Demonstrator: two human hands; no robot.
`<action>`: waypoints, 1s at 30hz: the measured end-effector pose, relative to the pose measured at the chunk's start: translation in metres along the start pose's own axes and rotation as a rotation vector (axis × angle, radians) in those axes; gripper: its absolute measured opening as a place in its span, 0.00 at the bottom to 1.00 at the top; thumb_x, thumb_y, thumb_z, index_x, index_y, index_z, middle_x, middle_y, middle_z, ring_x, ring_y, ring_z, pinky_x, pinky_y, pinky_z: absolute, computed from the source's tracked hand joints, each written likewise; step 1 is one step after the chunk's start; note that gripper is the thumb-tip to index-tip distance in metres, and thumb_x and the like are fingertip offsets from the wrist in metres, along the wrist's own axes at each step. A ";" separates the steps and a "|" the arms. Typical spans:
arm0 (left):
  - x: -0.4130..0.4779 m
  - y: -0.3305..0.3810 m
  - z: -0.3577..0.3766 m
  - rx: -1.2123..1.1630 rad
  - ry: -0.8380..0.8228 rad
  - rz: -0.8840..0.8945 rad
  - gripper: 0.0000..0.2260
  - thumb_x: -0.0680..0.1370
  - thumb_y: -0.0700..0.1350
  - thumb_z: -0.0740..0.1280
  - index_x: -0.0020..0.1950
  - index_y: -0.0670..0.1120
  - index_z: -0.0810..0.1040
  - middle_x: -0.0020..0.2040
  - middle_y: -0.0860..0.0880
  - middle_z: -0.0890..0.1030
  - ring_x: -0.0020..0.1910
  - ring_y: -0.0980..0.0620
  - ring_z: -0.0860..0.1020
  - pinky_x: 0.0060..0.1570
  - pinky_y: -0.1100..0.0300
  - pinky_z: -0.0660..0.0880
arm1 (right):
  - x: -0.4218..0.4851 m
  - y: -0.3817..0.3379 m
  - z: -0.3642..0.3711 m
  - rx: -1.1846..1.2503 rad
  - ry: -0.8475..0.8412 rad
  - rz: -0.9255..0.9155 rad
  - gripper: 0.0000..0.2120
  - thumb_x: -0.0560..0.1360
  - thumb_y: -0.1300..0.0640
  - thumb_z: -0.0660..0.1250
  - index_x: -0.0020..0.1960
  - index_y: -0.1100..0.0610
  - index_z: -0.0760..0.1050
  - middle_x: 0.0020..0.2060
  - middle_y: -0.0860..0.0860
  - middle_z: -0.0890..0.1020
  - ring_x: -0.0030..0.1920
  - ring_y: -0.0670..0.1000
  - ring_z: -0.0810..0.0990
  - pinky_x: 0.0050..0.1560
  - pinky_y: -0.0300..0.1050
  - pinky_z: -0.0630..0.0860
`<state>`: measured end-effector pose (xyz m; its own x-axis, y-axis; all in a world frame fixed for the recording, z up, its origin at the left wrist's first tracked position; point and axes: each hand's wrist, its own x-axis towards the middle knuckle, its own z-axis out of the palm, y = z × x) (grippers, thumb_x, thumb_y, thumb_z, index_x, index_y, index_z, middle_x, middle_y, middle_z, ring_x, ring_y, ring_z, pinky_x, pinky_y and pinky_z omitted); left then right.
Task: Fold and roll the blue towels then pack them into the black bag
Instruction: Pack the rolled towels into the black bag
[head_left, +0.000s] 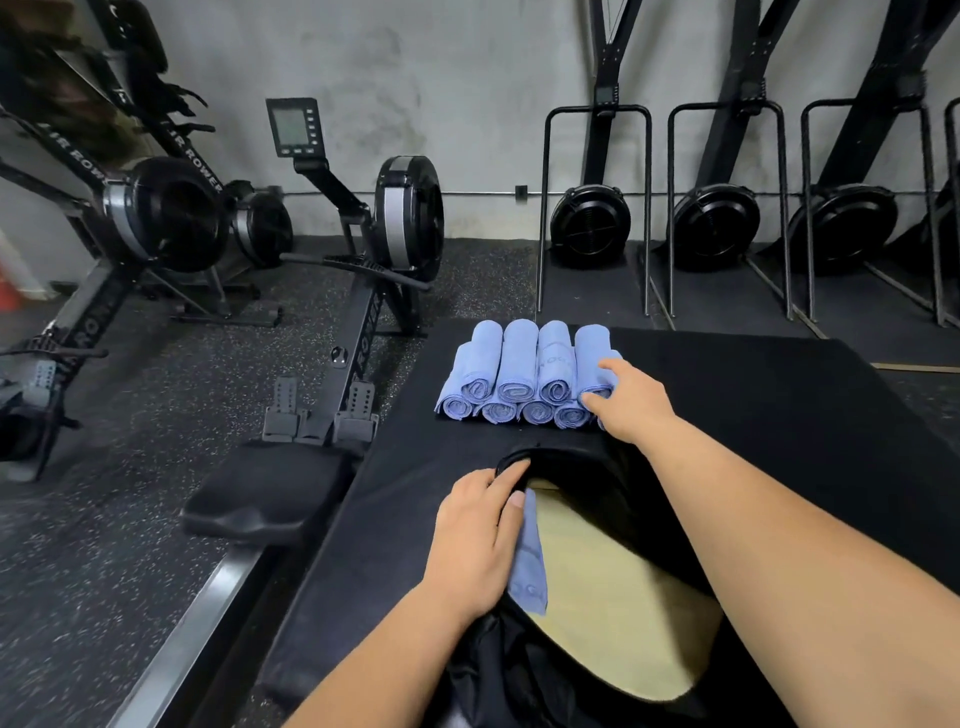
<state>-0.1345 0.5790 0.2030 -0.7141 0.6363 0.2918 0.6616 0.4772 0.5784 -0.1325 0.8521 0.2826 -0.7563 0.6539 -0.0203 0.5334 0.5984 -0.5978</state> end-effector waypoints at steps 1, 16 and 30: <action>-0.002 0.000 0.003 0.024 0.017 0.004 0.22 0.87 0.57 0.48 0.80 0.59 0.67 0.61 0.57 0.74 0.63 0.53 0.72 0.66 0.51 0.71 | 0.006 0.001 0.005 0.002 0.005 0.002 0.32 0.79 0.45 0.71 0.79 0.48 0.66 0.72 0.57 0.76 0.71 0.61 0.73 0.68 0.53 0.71; -0.003 -0.002 0.012 0.091 -0.049 -0.075 0.24 0.86 0.60 0.44 0.81 0.62 0.62 0.62 0.58 0.69 0.66 0.53 0.68 0.66 0.51 0.70 | 0.025 0.004 0.031 0.206 0.289 0.132 0.17 0.75 0.55 0.72 0.61 0.48 0.74 0.44 0.50 0.79 0.49 0.58 0.81 0.50 0.52 0.79; 0.006 0.016 -0.017 0.152 -0.119 -0.034 0.27 0.84 0.64 0.49 0.82 0.59 0.64 0.70 0.50 0.73 0.71 0.49 0.68 0.72 0.55 0.65 | -0.089 0.008 -0.028 0.481 0.346 -0.035 0.15 0.70 0.56 0.73 0.54 0.43 0.78 0.44 0.45 0.82 0.45 0.48 0.81 0.50 0.46 0.79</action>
<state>-0.1316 0.5801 0.2267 -0.7104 0.6813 0.1764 0.6710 0.5800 0.4620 -0.0501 0.8113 0.3021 -0.5602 0.7985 0.2204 0.2172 0.3983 -0.8912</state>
